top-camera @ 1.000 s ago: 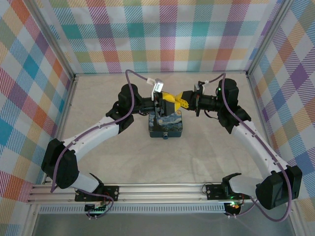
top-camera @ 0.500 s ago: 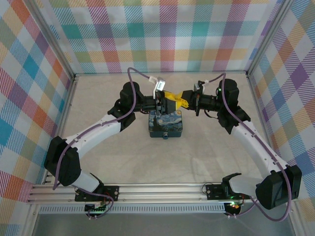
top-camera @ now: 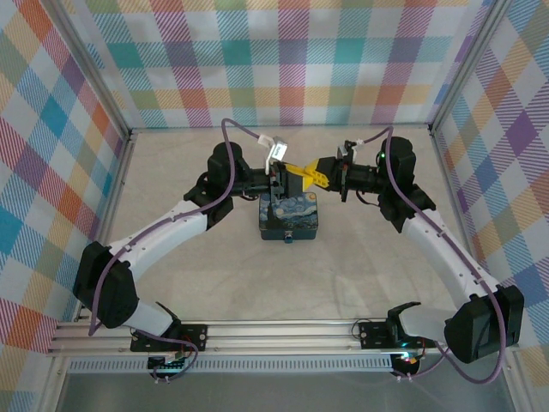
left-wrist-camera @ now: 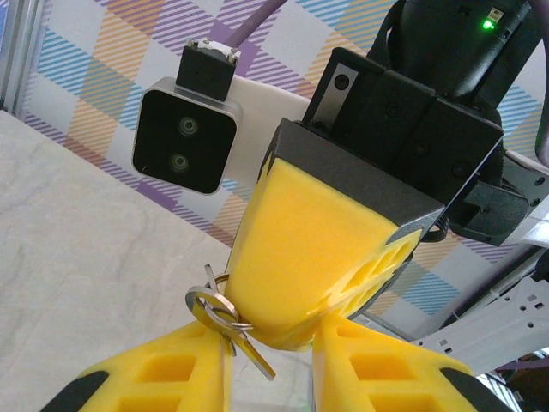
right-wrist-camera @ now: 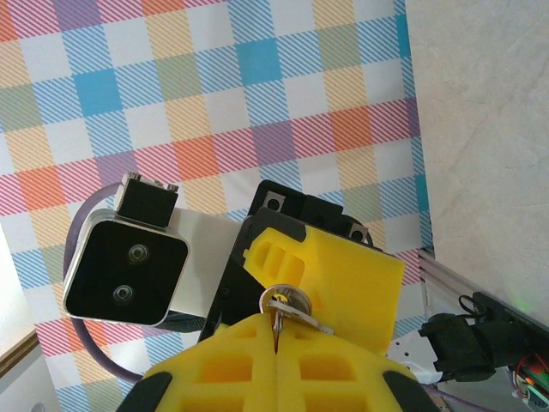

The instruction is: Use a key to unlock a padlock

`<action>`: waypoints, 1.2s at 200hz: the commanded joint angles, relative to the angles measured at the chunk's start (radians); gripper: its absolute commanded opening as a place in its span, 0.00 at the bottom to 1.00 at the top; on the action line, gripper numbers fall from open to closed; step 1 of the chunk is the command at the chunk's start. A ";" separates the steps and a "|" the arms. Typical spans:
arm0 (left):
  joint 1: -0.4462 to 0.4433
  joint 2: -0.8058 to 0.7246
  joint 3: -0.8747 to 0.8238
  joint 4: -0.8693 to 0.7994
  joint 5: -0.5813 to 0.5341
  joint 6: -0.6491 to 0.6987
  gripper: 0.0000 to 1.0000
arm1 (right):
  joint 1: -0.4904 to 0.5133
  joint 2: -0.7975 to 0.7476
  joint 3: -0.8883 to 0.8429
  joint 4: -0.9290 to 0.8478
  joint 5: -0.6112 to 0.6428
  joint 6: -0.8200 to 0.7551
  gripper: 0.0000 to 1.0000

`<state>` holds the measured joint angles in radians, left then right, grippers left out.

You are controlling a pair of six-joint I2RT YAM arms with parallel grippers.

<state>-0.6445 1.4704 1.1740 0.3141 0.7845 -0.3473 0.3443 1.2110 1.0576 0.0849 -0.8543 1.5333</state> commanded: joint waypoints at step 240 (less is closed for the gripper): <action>0.022 -0.047 -0.024 -0.113 -0.048 0.081 0.16 | 0.005 -0.005 0.012 -0.054 -0.043 -0.058 0.00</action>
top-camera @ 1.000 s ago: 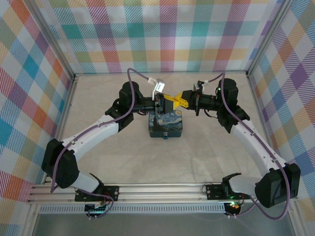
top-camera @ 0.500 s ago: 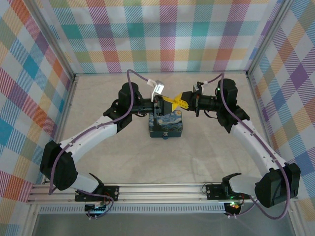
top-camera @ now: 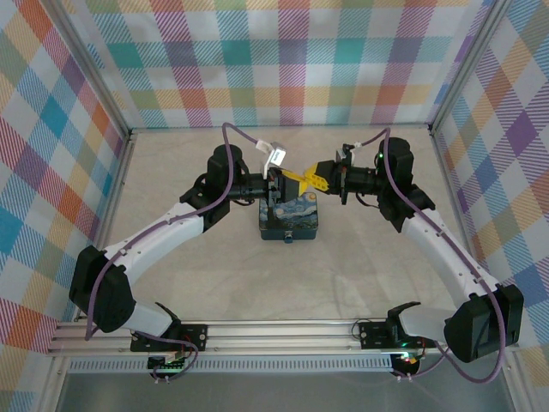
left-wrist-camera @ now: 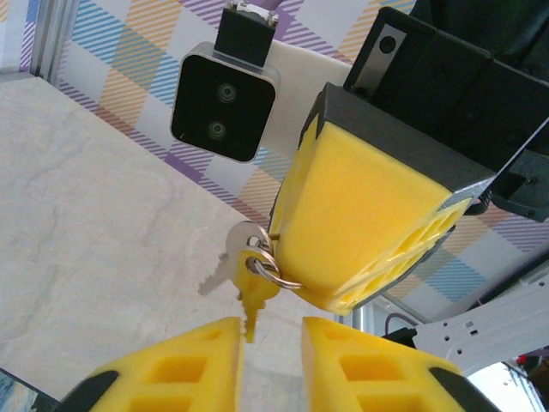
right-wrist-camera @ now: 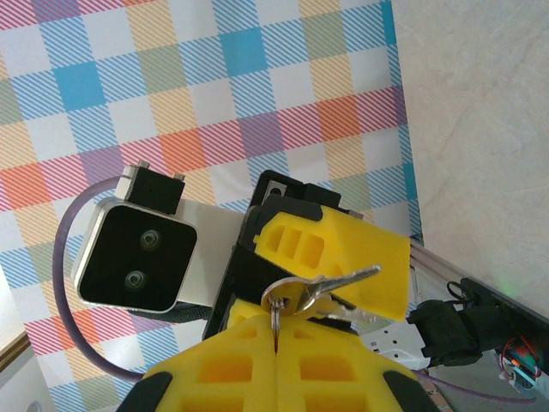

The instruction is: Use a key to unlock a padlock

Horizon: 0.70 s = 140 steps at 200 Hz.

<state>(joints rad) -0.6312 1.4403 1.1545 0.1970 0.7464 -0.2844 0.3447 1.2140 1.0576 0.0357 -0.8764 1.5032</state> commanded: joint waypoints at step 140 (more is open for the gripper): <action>0.012 -0.012 0.035 -0.127 -0.096 0.064 0.00 | -0.012 -0.016 0.027 -0.080 -0.024 -0.106 0.25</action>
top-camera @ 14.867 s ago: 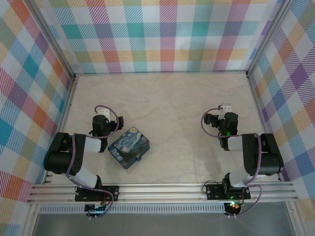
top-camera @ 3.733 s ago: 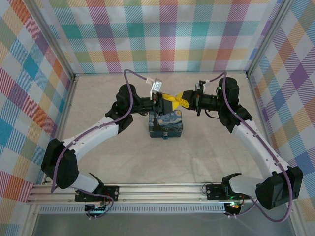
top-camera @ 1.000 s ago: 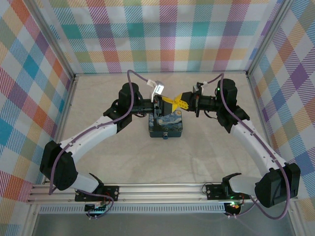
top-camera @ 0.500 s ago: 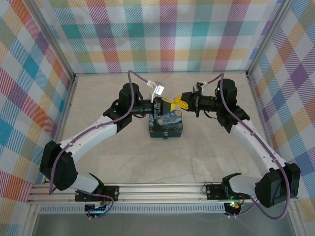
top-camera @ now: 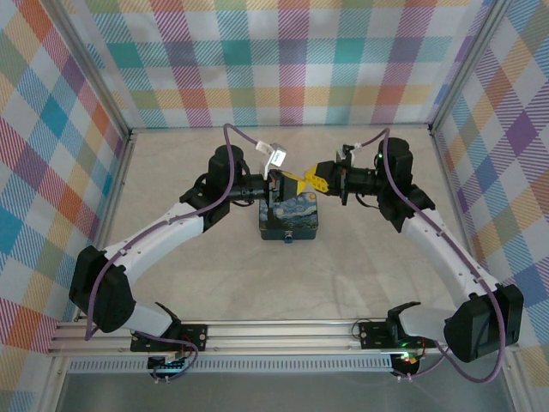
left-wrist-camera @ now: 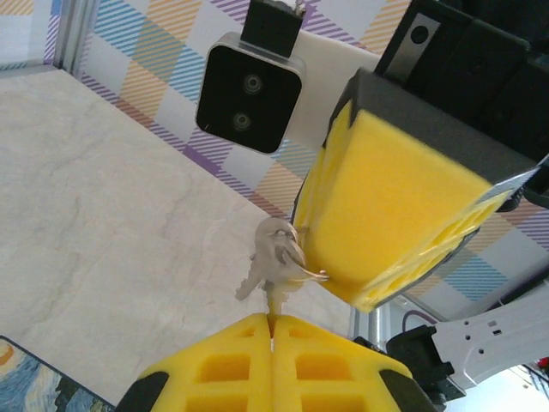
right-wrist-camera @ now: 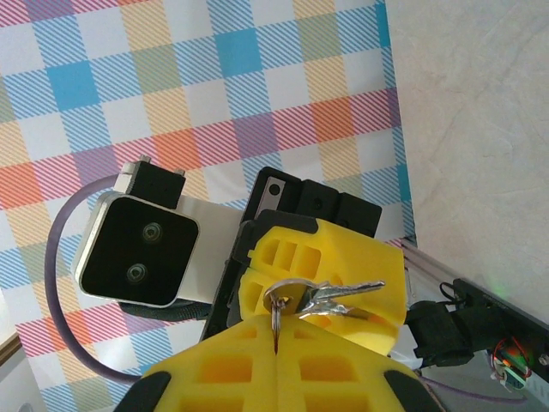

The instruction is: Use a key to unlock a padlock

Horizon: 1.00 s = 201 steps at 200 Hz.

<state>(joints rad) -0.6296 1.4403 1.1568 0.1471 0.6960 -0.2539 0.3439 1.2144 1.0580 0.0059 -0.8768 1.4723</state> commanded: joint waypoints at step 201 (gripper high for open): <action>-0.030 0.187 0.439 -1.191 0.037 0.180 0.00 | 0.126 -0.101 -0.080 -0.447 0.304 -0.984 0.43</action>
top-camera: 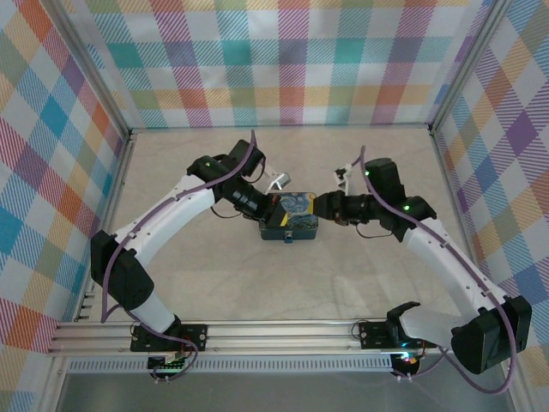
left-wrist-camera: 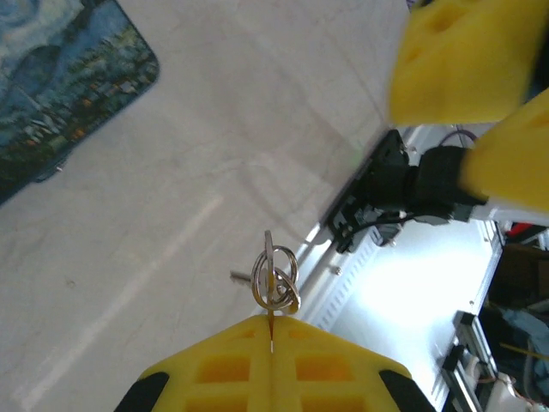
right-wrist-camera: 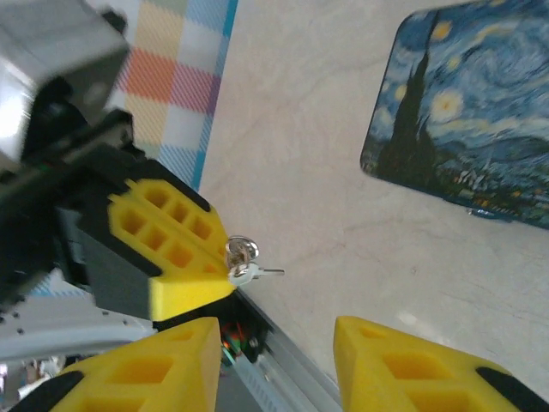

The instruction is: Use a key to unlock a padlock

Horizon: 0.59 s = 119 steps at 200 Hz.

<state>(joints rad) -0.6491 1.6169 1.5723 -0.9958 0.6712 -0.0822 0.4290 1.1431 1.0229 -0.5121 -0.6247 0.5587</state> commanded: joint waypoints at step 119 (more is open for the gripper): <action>-0.012 0.017 0.034 -0.003 0.130 -0.047 0.00 | 0.340 -0.056 -0.160 0.182 0.476 -0.211 0.53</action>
<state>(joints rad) -0.6544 1.6337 1.5757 -0.9928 0.7708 -0.1139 0.7334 1.0733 0.8627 -0.3965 -0.2794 0.3935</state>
